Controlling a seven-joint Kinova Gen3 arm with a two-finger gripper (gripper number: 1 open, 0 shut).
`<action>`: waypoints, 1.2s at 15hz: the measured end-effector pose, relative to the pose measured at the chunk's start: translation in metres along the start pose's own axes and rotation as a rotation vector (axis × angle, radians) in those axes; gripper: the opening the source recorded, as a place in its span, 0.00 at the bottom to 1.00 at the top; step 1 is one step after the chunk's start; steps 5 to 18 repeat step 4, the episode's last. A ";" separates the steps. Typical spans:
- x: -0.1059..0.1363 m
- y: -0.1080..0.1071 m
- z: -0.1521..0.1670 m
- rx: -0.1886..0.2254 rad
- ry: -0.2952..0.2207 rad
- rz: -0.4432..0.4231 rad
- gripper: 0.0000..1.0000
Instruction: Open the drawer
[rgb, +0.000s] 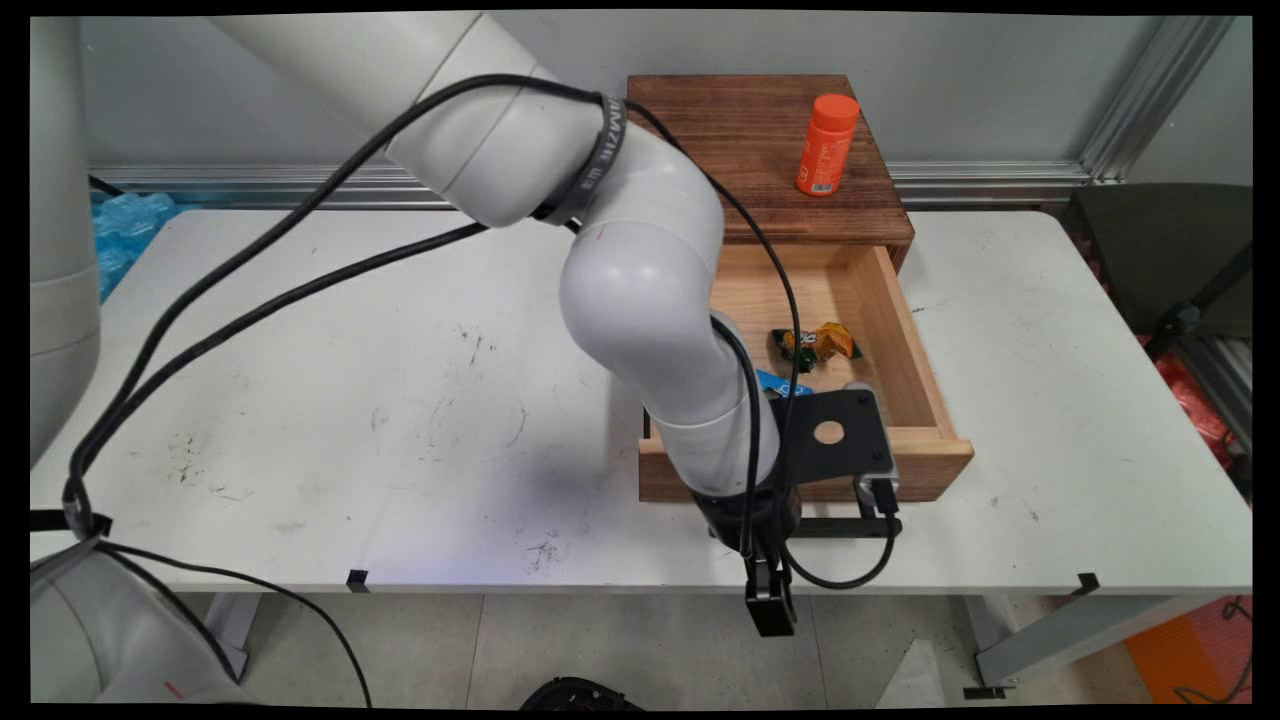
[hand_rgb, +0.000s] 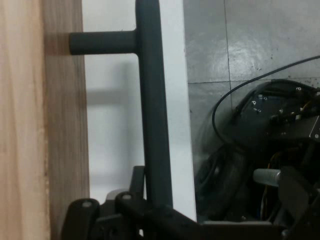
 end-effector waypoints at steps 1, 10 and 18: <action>0.000 0.001 -0.001 0.001 0.001 0.000 1.00; 0.000 0.004 -0.003 0.001 0.005 0.002 1.00; 0.000 0.004 -0.003 0.001 0.005 0.002 1.00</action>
